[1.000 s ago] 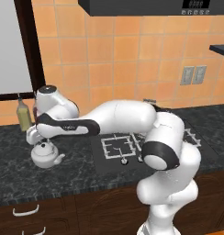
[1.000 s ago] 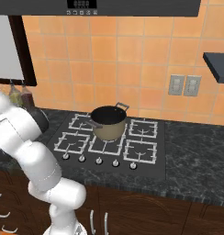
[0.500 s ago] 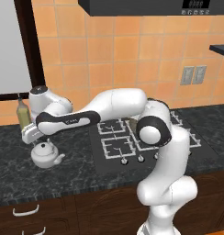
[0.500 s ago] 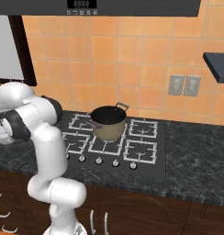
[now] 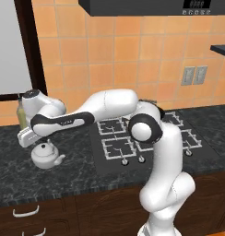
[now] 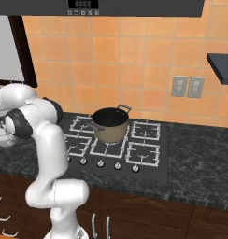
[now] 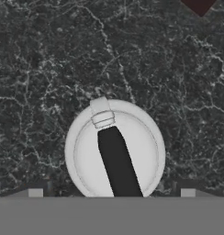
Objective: Pick the kettle from the counter and place it on a stove burner. Then turn the burner on.
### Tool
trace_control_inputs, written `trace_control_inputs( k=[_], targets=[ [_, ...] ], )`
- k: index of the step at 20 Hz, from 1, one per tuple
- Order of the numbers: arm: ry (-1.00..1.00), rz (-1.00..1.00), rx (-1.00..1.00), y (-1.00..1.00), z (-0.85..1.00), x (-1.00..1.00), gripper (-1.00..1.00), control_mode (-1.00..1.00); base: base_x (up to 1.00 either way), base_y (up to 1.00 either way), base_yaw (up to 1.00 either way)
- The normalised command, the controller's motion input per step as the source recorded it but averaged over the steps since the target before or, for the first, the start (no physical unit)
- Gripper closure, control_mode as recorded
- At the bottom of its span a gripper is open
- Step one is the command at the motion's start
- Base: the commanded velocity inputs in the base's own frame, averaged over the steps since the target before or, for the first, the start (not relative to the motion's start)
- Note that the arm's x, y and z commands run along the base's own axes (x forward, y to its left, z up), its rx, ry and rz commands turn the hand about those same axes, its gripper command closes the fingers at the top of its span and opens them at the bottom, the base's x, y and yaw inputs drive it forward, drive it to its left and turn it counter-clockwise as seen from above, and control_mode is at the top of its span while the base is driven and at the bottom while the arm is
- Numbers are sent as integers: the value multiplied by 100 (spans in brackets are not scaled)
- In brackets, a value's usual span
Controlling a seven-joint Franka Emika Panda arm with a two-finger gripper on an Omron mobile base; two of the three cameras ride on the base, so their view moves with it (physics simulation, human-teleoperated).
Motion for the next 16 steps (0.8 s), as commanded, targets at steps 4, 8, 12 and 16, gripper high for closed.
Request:
trace_control_inputs(
  k=[4,8,12,16],
  targets=[
    [1,0,0,-3,-14,9,-100,-100,0,0,0],
    [8,0,0,-20,-9,10,-100,-100,0,0,0],
    [11,0,0,-13,-2,1,-100,-100,0,0,0],
    [4,0,0,-4,-22,0,-100,-100,0,0,0]
  ],
)
